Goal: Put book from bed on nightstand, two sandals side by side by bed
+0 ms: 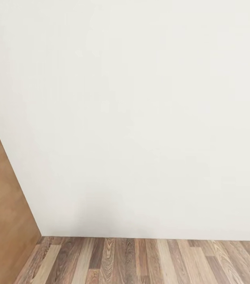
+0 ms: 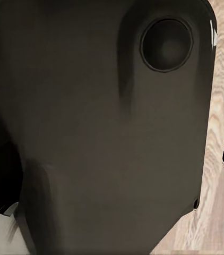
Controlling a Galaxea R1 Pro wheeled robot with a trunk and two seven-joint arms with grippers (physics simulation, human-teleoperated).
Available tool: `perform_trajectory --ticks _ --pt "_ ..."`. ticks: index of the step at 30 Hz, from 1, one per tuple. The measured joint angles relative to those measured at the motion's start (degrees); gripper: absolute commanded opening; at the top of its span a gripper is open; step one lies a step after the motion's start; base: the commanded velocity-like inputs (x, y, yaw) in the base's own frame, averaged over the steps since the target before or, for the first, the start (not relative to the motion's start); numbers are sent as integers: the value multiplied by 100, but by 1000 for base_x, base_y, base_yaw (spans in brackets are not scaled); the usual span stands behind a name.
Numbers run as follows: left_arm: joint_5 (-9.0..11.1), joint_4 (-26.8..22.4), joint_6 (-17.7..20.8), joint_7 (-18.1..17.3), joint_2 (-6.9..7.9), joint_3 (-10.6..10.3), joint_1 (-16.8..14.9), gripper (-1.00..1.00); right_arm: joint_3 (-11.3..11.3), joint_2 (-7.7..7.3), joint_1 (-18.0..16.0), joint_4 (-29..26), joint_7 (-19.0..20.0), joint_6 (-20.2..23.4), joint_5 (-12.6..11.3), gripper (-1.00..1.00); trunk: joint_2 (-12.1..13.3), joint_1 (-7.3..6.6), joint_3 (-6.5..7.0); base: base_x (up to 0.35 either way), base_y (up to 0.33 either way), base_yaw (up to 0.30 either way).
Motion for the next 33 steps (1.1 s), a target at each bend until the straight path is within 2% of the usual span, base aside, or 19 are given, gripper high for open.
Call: perform_trajectory --ticks 25,33 --pt "0 1 0 0 0 0 0 100 0 0 0 0 6 -5 0 100 0 0 -9 262 0 10" --pt "1 2 1 0 0 0 -1 100 0 11 0 -6 5 -2 0 100 0 1 -9 242 56 -80"
